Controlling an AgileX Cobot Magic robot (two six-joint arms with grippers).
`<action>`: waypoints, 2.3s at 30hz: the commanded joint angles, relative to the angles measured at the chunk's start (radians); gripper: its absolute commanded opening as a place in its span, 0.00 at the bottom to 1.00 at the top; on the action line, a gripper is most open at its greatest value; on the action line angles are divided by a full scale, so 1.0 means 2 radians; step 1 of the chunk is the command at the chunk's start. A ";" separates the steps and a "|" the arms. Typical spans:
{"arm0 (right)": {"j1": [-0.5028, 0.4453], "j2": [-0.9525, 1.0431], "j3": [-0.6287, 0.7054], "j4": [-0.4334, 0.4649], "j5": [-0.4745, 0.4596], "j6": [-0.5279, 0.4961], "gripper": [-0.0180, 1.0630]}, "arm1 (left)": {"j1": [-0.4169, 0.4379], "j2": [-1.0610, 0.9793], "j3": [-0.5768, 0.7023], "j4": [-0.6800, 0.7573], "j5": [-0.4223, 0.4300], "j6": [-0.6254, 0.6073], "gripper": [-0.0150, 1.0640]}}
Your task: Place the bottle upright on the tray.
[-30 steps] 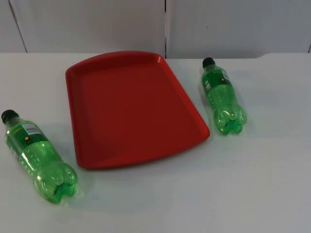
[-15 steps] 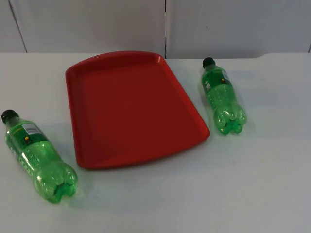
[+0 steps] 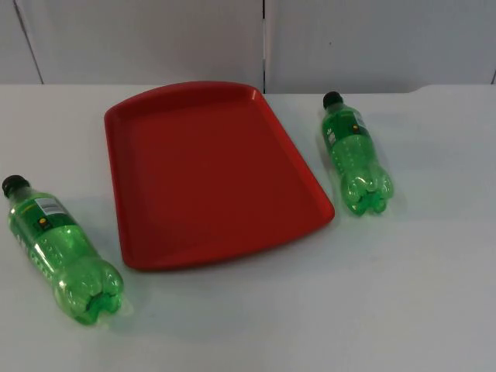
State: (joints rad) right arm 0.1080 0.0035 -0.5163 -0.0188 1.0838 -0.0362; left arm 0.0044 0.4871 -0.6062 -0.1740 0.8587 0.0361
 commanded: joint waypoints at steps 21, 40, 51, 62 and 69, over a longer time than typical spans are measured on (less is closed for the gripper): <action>-0.003 -0.002 0.001 0.000 -0.003 -0.001 0.99 | -0.002 0.255 -0.009 -0.091 -0.131 -0.013 0.99; -0.003 -0.002 0.001 0.000 -0.003 -0.001 0.99 | -0.002 0.456 -0.180 -0.017 -0.073 -0.146 0.99; -0.003 -0.002 0.001 0.000 -0.003 -0.001 0.99 | -0.002 0.589 -0.237 0.027 -0.053 -0.218 0.99; -0.003 -0.002 0.001 0.000 -0.003 -0.001 0.99 | -0.003 0.664 -0.239 0.041 -0.090 -0.262 0.99; -0.003 -0.002 0.001 0.000 -0.003 -0.001 0.99 | -0.012 0.698 -0.274 0.048 -0.081 -0.272 0.99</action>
State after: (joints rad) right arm 0.1080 0.0035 -0.5163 -0.0188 1.0838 -0.0362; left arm -0.0125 1.8810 -1.1440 -0.0823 0.6930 -0.4986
